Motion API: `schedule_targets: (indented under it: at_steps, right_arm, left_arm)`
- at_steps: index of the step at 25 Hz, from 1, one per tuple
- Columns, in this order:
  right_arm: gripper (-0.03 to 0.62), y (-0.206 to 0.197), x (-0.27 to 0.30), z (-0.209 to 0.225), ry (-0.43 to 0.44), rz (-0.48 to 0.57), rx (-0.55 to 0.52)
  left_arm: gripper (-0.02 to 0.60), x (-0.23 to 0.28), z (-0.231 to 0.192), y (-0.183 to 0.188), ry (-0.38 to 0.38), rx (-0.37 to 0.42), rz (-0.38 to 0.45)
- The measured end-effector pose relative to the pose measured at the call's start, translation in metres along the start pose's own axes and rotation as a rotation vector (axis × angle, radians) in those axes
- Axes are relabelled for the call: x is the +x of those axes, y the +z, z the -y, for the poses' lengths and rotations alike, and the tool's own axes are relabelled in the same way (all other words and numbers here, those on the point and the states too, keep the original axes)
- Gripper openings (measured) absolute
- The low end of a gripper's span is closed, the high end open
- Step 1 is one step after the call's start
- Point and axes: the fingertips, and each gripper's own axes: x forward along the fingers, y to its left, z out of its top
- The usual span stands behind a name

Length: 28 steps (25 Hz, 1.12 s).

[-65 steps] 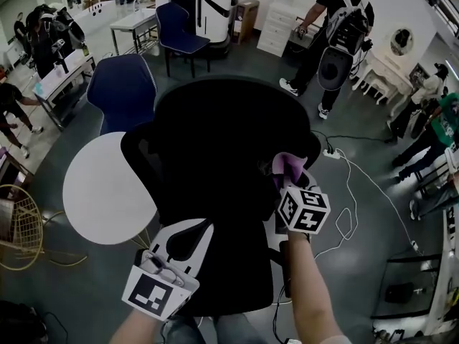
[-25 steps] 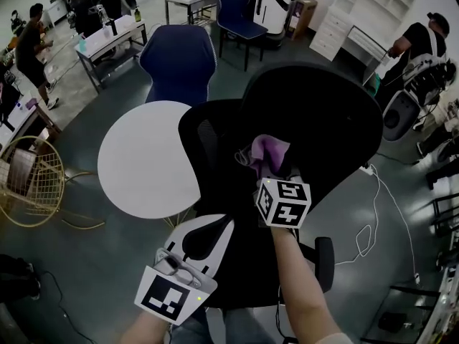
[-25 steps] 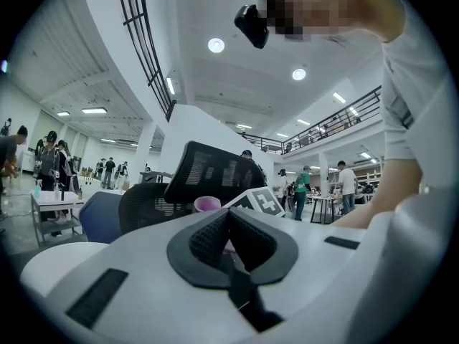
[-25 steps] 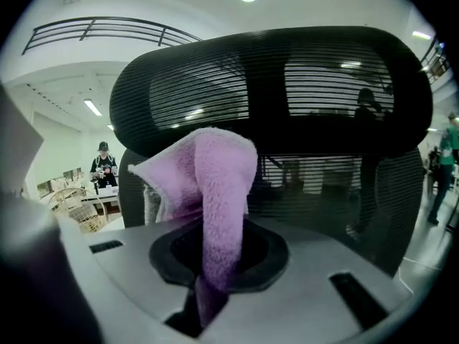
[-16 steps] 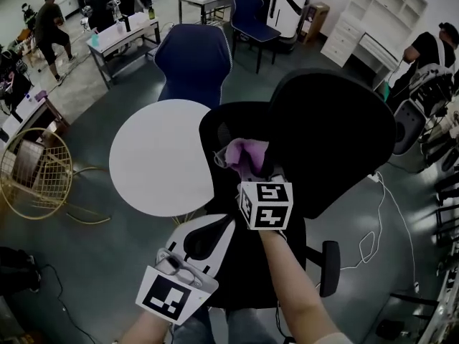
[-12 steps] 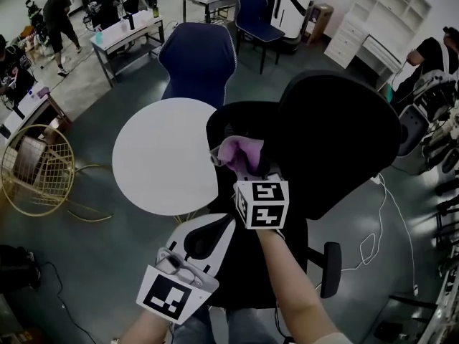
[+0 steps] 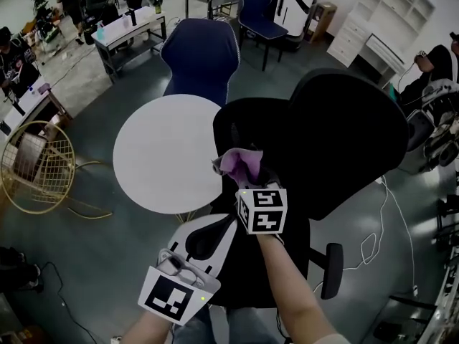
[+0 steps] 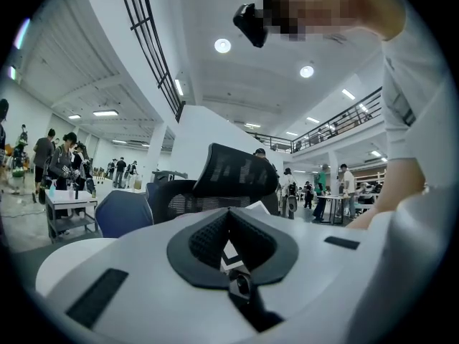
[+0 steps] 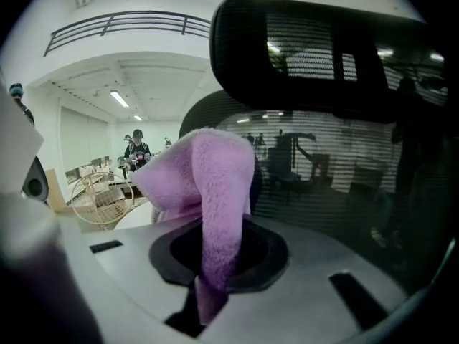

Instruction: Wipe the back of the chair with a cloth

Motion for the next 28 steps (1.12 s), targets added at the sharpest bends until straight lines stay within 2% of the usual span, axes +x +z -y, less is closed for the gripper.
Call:
schedule_targets:
  at_steps: [11,28]
  right_arm:
    - [0.049,-0.003,-0.006,0.016,-0.008,-0.003,0.038]
    - [0.049,-0.028,-0.056,0.126,-0.185,0.006,0.147]
  left_arm:
    - [0.011,0.005,0.002,-0.001,0.002,-0.008,-0.016]
    - [0.011,0.043,0.051,-0.009,-0.114,0.003,-0.040]
